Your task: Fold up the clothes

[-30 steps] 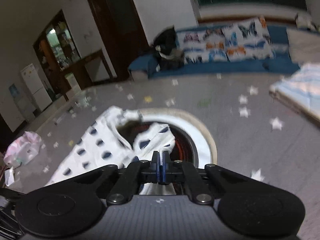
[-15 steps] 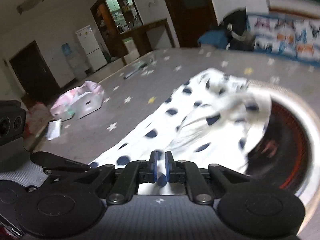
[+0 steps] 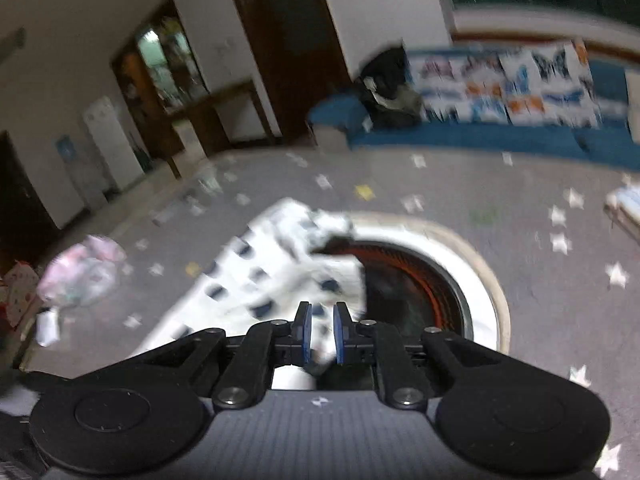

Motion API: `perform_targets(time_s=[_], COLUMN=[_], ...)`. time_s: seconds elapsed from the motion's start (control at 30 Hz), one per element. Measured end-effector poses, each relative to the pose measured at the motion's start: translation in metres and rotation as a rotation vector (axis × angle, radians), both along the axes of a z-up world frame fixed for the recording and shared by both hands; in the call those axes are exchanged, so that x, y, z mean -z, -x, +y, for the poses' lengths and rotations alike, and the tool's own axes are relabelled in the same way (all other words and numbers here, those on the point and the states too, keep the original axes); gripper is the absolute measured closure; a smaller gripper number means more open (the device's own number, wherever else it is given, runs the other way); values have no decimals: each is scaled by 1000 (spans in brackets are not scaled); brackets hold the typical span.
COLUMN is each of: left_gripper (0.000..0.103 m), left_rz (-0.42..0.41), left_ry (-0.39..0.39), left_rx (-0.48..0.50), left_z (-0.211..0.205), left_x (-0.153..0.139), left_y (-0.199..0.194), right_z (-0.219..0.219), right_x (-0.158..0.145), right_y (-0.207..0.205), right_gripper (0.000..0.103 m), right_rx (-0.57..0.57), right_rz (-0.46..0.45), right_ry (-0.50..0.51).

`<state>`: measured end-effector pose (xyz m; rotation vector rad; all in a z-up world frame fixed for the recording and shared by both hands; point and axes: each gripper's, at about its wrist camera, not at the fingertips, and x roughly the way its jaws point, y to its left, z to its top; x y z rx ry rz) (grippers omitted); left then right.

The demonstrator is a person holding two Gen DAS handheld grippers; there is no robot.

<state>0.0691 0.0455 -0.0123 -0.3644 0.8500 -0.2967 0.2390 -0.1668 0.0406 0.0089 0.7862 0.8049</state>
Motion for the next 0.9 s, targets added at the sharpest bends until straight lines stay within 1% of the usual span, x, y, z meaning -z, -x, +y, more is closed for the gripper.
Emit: perform_targets(time_s=[0.07,0.17,0.23,0.27,0.37,0.47,0.5,0.53,0.6,0.9], left_gripper=[32,31,29,28,25,24,24,24,23,20], left_rz=[0,1,1,0,-3,-4,-5,-5,-5,-10], left_ry=[2,8,14,17,18,21,22,22,24,22], left_rx=[0,3,8,11,15,17,18,18,19,26], left_z=[0,0,1,1,0,0,-1,-1,-1,-2], left_x=[0,0,1,1,1,1,1,1,1,1], left_y=[0,-1,-1,-1,-1,-1,-1,0,0,-1], right_z=[7,15,20,22,23,27,29,31,31,21], right_x=[17,35,42,45,51,51,51,50,42,-15], right_y=[-13,-22,-26,-28,-32,-33,-34,-33,-29,-43], right_gripper=[91,90,79,77,76,81,93,95,97,97], right_rx=[15,25,31,34,26,4,-5,-4,1,39], right_rz=[38,63,71,74,78,80,79,68,29,-346], right_ry=[28,40,35,32,13,9,8,19,58,392])
